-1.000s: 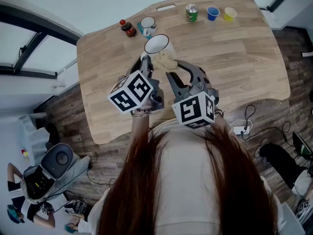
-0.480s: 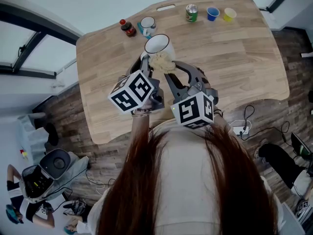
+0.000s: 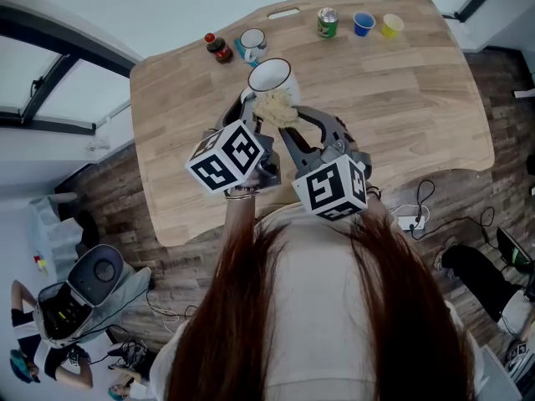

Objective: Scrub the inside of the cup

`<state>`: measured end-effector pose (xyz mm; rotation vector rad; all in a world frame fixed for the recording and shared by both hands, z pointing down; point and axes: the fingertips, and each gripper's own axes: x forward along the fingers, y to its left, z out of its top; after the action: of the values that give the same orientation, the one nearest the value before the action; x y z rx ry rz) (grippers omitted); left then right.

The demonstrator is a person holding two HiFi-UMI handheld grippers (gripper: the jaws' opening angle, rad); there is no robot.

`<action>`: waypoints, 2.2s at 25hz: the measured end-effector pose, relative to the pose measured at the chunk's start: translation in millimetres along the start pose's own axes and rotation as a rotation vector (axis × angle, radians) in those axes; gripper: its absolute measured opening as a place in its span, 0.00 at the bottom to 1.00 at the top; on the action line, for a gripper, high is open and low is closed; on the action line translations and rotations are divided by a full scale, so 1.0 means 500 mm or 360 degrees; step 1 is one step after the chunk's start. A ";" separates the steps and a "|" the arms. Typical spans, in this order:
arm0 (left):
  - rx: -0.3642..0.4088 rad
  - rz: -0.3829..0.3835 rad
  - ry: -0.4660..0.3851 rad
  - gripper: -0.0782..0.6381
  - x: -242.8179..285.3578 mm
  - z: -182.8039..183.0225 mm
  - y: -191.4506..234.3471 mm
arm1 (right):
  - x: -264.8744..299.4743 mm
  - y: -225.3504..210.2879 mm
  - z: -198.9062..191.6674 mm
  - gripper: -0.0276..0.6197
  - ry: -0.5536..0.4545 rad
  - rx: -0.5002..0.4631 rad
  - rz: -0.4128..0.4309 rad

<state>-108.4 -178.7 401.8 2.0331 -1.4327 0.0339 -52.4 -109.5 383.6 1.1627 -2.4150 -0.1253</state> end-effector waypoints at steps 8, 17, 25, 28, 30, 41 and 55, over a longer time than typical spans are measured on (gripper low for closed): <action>0.0018 -0.0005 0.0000 0.14 -0.002 -0.001 -0.002 | 0.003 0.010 0.002 0.22 -0.0021 0.0049 0.0043; 0.0052 -0.0030 -0.0006 0.14 -0.003 0.000 -0.011 | -0.001 0.015 0.004 0.22 -0.0065 0.0193 0.0145; 0.0009 -0.0032 -0.0030 0.14 -0.004 -0.005 -0.001 | -0.002 0.022 0.004 0.22 -0.0077 0.0189 0.0205; 0.0040 0.0006 -0.0049 0.14 -0.008 -0.001 0.009 | -0.003 0.026 0.002 0.22 -0.0071 0.0172 0.0217; 0.0073 0.0041 -0.0063 0.14 -0.013 0.003 0.019 | -0.003 0.030 0.001 0.22 -0.0066 0.0154 0.0223; 0.0162 0.0174 -0.0145 0.14 -0.055 0.018 0.060 | -0.025 0.018 0.003 0.22 -0.0082 0.0162 0.0150; 0.0264 0.0251 -0.0238 0.14 -0.142 0.017 0.071 | -0.066 -0.034 -0.037 0.22 -0.0032 0.0299 -0.0021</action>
<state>-170.4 -130.9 385.8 2.0868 -1.7327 0.0704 -14.3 -93.4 383.7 1.2638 -2.4801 0.0884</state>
